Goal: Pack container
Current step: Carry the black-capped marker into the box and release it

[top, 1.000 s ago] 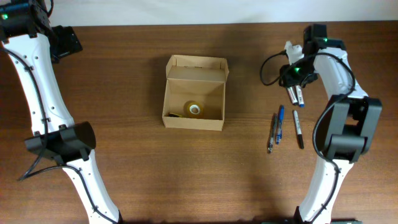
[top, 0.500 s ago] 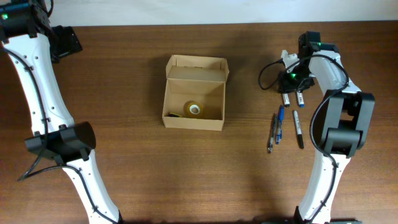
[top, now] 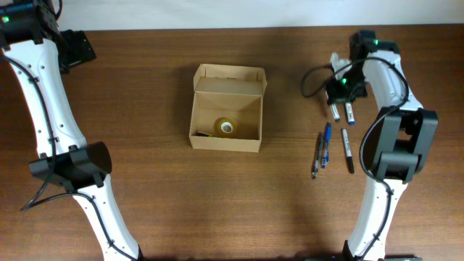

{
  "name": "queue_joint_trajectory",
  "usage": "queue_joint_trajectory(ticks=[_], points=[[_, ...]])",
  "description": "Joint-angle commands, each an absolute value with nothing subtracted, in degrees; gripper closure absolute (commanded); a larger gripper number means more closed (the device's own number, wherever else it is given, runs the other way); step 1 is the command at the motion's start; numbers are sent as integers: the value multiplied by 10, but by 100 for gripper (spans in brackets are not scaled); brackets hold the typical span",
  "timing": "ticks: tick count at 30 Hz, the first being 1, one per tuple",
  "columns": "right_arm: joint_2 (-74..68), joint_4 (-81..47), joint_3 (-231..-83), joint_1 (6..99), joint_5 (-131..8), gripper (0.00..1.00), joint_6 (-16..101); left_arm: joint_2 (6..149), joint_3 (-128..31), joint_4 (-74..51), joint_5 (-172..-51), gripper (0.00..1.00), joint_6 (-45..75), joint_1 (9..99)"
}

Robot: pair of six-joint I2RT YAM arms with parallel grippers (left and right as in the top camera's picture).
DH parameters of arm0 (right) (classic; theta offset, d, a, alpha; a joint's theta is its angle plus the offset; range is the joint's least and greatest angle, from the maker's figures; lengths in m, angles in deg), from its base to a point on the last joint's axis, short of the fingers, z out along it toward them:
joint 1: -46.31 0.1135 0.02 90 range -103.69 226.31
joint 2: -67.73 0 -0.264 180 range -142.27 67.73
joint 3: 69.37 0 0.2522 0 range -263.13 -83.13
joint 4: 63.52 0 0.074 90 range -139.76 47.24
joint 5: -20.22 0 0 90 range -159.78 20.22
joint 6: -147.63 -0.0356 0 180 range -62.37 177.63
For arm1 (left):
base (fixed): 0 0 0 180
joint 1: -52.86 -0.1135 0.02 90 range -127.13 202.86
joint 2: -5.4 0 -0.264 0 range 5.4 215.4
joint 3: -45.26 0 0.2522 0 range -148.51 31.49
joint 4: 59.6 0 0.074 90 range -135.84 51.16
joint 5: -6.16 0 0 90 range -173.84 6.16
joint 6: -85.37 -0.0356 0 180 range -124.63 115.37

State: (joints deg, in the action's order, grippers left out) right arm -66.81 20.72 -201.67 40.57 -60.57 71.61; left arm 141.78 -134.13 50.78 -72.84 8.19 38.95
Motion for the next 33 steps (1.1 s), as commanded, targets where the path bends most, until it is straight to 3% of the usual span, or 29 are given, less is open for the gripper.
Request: queue_joint_trajectory(ticks=[1, 7, 13, 20, 33], points=[[-605, 258, -2155, 456, -564, 96, 714, 1400, -1339, 508, -724, 0, 75, 387], [-566, 353, -2338, 575, -568, 96, 825, 1400, -1339, 508, -724, 0, 75, 387], [-571, 409, -2354, 698, -588, 96, 998, 1400, -1339, 508, -724, 0, 75, 387], [-610, 399, -2262, 773, -588, 96, 1105, 1400, -1339, 508, -724, 0, 75, 387], [-630, 170, -1992, 781, -588, 96, 1107, 1400, -1339, 508, -724, 0, 75, 387]])
